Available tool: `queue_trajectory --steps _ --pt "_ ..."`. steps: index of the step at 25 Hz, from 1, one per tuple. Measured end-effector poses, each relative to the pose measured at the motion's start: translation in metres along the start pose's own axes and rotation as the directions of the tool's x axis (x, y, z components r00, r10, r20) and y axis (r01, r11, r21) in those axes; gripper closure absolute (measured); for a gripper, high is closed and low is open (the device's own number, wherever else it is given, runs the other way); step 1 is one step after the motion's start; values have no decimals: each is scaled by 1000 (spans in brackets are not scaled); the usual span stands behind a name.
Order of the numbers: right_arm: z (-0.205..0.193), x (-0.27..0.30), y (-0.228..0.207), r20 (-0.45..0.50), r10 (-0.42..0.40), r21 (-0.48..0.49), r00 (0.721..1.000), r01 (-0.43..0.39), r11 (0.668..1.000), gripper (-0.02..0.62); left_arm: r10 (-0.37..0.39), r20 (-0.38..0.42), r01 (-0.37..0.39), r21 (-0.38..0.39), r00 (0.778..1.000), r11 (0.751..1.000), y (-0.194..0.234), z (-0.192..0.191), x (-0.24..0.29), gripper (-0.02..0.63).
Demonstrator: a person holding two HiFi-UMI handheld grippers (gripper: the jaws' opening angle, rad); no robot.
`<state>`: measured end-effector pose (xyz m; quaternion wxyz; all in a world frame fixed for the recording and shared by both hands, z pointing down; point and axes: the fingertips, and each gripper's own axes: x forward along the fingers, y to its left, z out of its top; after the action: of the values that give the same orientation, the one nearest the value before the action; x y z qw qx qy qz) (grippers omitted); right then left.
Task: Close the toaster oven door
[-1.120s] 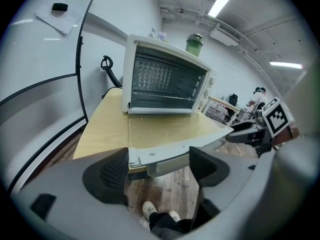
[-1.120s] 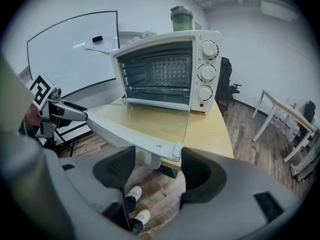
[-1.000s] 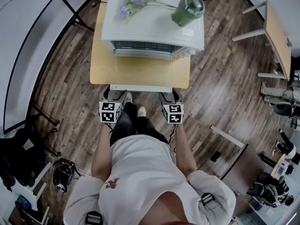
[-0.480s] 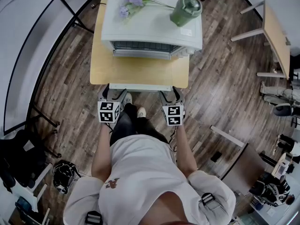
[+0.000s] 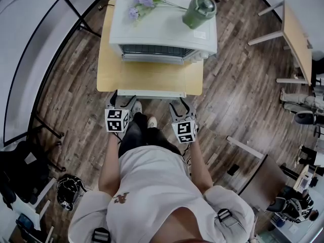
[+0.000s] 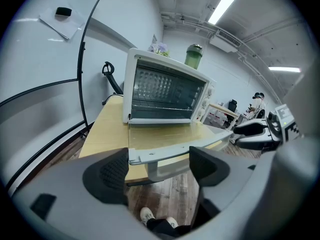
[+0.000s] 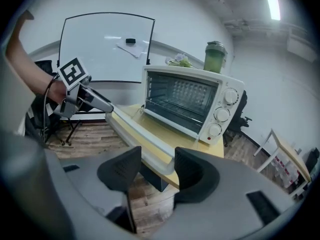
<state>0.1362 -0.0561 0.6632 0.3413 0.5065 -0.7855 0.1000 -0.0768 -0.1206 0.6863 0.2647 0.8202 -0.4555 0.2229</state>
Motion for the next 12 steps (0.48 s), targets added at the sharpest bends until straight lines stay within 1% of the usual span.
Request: queue_trajectory --steps 6,12 --pt "-2 11 18 -26 52 -60 998 -53 997 387 0 16 0 -5 1000 1000 -1 8 -2 227" --pt "-4 20 21 -43 53 -114 998 -57 992 387 2 24 -2 -6 1000 1000 -1 15 -6 227"
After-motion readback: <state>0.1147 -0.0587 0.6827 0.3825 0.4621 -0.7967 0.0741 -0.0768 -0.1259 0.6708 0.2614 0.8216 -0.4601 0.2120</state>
